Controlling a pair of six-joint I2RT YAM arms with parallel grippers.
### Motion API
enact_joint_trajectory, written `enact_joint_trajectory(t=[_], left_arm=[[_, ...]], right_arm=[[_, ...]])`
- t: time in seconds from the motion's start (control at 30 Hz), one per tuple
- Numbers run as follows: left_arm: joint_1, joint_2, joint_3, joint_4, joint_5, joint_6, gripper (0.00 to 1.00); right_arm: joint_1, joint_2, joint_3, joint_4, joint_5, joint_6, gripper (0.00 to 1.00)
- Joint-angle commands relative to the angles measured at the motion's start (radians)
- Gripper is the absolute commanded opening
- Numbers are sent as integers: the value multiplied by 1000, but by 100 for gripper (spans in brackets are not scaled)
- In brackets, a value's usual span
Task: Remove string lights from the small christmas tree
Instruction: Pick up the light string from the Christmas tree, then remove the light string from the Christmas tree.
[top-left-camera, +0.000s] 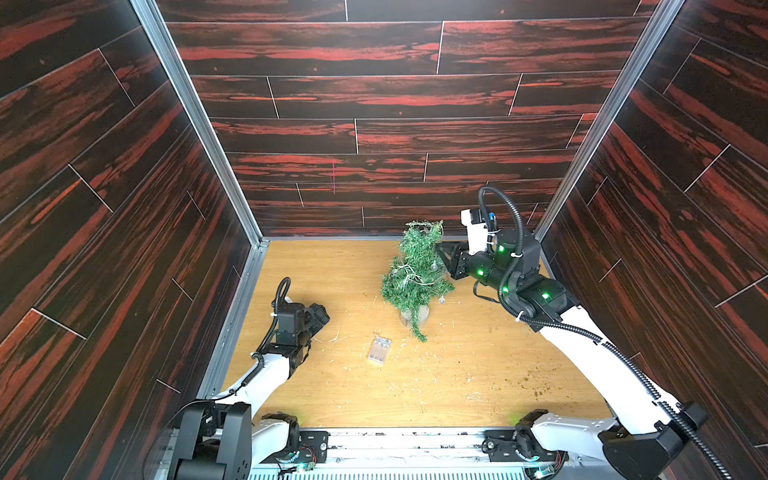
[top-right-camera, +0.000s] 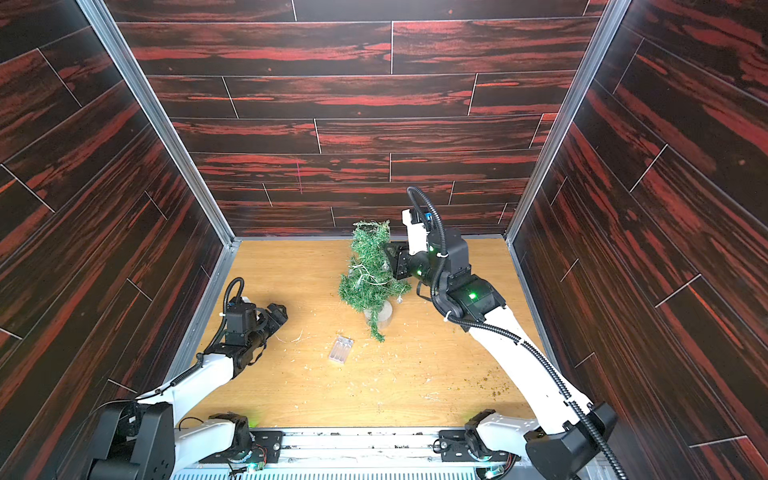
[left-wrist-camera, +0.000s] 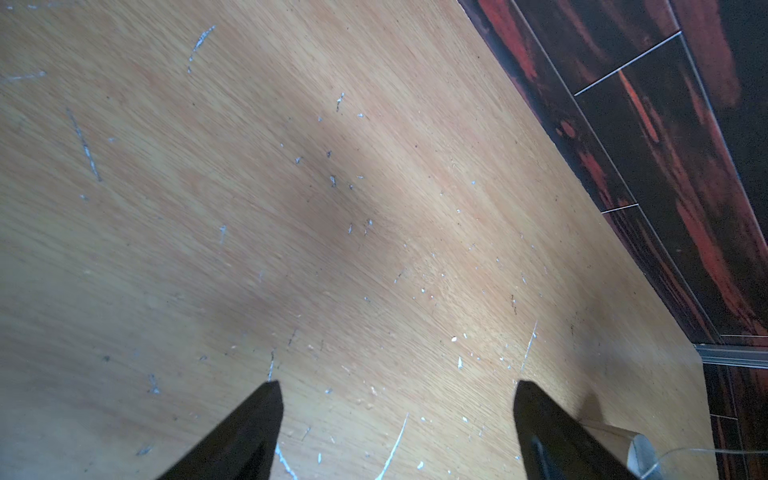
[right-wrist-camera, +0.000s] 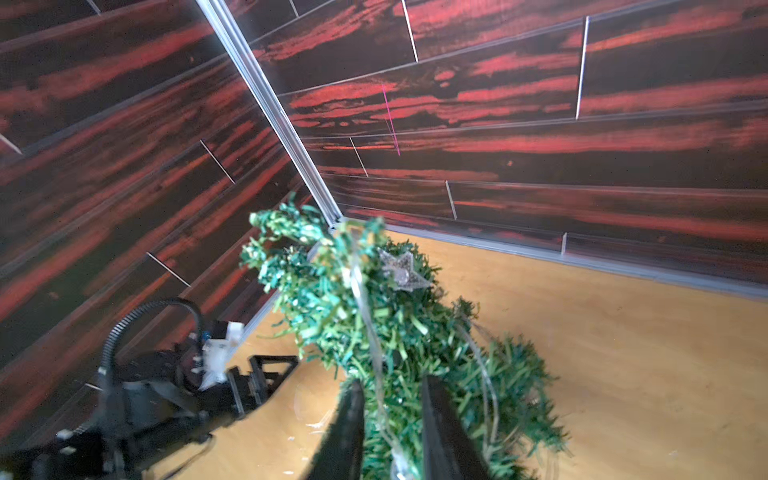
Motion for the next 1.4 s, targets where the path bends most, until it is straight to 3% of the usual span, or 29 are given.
enact_joint_trajectory(t=[0.0, 0.2, 0.83, 0.97, 1.17, 1.37], left_arm=[[-2, -15, 22, 5, 3, 4, 90], [-2, -15, 23, 4, 2, 4, 90], [-2, -10, 25, 5, 0, 6, 90], [-2, -10, 25, 6, 1, 4, 90], [-2, -16, 23, 7, 1, 6, 90], [-2, -15, 22, 13, 6, 6, 90]], right_arm=[[4, 12, 17, -4, 12, 1, 13], [5, 0, 25, -16, 25, -4, 1], [5, 69, 273, -161, 171, -50, 0], [5, 149, 410, -208, 179, -76, 0], [12, 329, 702, -326, 46, -91, 0], [82, 482, 938, -416, 58, -186, 0]])
